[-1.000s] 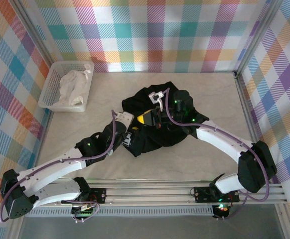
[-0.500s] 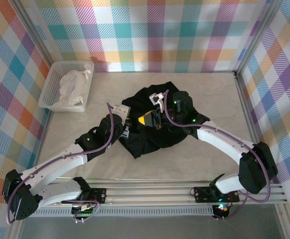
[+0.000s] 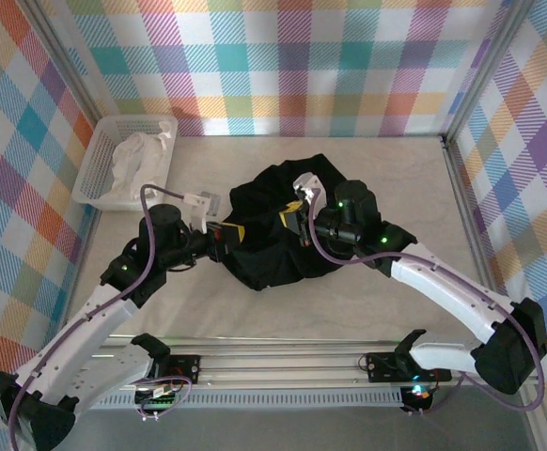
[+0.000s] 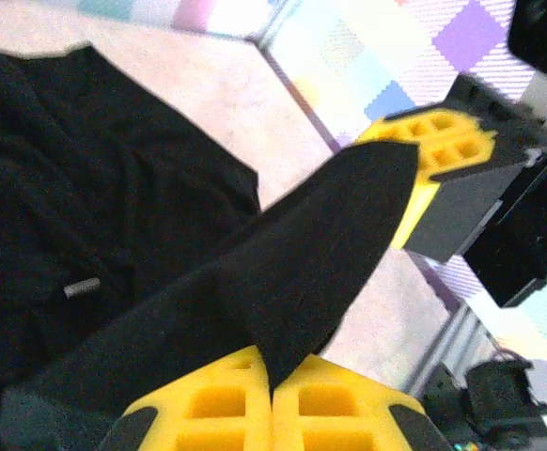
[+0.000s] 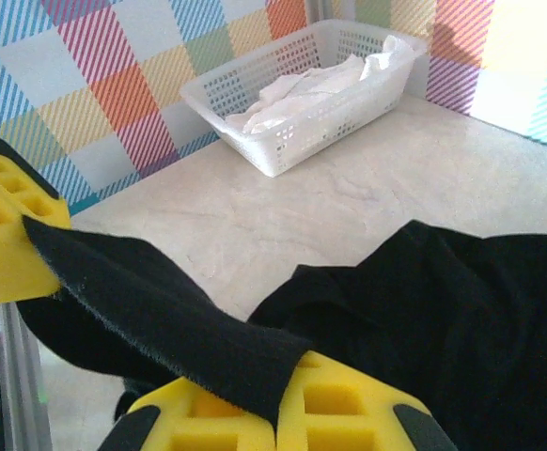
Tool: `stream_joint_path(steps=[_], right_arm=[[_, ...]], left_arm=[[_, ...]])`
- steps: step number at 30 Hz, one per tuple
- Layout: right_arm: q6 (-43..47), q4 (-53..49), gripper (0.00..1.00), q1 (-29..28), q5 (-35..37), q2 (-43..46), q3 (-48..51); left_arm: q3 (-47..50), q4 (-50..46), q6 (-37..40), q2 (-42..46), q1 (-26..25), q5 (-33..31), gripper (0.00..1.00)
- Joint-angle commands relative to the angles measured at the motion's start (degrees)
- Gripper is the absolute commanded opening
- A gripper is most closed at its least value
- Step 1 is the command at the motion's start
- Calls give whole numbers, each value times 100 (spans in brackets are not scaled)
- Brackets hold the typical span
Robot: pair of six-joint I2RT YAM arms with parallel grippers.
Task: Fold the inside-out t-shirt
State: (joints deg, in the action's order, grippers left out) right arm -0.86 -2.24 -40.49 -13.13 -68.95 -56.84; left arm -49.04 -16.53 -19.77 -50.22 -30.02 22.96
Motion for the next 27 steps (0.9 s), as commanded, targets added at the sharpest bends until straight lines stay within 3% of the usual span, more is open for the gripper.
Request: stream_joint_path(steps=[1,4,8,15,22,24,27], right_arm=[[328,474,0,41,-1111,156,157],[-300,1263,0,33,-2245,21,229],[-944,1967,0,-27,-2818,-182,246],[-811,1718,0,-70,-2730,-161,248],[-530,1278,0,-73,-2468,40,148],[-393,1074,0,-69,-2370,39,120],[-119,651,0,-73,-1776,107,76]], left_arm=[[-242,-1225,21,-211,111,-768,0],[-170,-1235,150,-431,70,-1240,0],[-63,-1030,181,-569,-21,-1593,7],[-37,-1012,285,-682,-29,-2209,15],[-40,-988,281,-839,-30,-2160,21],[-29,-916,256,-824,-30,-2055,18],[-85,-953,240,-745,-30,-1894,3]])
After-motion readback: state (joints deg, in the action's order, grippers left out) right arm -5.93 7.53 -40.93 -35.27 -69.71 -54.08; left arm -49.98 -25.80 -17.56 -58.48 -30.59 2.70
